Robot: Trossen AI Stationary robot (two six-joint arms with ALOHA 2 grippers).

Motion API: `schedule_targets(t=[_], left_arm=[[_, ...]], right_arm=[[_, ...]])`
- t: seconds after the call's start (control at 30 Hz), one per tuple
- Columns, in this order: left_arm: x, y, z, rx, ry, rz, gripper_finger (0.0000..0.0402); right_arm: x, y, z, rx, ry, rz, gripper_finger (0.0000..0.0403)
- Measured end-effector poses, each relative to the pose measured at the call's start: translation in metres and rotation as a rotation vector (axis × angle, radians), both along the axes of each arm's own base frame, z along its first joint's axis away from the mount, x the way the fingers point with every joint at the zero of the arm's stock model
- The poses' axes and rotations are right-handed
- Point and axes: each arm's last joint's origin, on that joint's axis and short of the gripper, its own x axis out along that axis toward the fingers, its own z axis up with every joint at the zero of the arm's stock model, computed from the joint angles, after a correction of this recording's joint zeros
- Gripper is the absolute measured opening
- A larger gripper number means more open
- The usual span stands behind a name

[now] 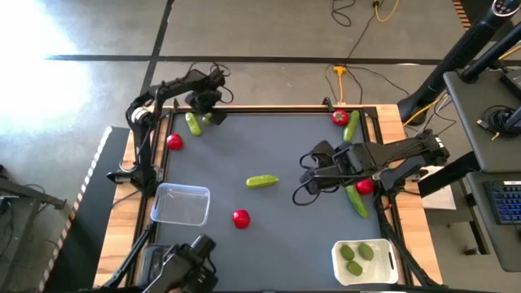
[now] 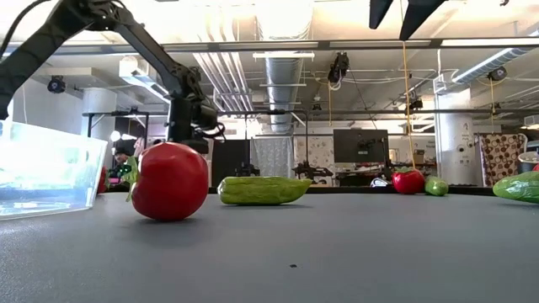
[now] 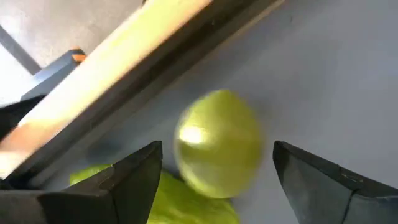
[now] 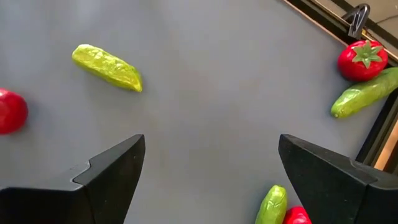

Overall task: Sort produce into baskets
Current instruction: Put the lime into the white bin

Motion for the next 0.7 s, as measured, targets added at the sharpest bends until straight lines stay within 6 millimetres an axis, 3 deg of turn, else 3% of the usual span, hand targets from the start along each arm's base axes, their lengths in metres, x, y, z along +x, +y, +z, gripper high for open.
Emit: schedule_targets(t=[0.33,0.7], left_arm=[[-0.0027,0.0085,-0.0026,-0.045,0.018,-0.002,0.0275],[-0.007,0.0101,-0.0025,-0.061,0.012,0.003,0.0166]], right_arm=[[0.0008,-0.0001,0.0001,0.001,-0.023,-0.032,0.0361],[0.0043,0.0017,0.0003,0.039,-0.063,-0.046,0.0361]])
